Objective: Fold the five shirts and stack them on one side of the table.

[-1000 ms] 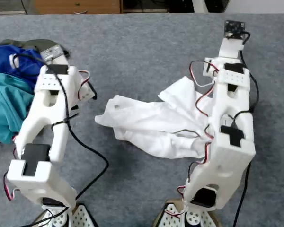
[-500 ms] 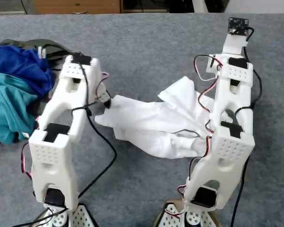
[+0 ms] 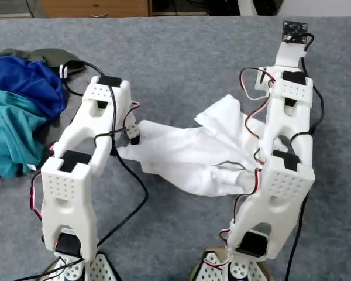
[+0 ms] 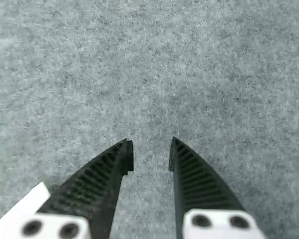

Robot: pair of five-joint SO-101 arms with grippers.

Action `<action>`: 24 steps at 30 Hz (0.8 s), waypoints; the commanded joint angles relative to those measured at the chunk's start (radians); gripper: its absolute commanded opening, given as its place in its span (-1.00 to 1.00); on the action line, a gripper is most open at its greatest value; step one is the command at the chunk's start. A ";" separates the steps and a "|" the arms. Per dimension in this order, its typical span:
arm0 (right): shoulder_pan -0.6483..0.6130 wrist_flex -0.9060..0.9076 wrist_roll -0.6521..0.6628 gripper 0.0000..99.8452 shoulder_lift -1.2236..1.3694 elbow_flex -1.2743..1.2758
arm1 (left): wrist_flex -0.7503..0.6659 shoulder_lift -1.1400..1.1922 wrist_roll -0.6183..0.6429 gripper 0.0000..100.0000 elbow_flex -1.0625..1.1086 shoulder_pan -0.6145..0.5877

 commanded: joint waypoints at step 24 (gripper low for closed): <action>0.022 0.006 0.012 -0.72 -0.004 -0.050 | -0.350 -0.590 -0.264 -0.62 0.721 0.002</action>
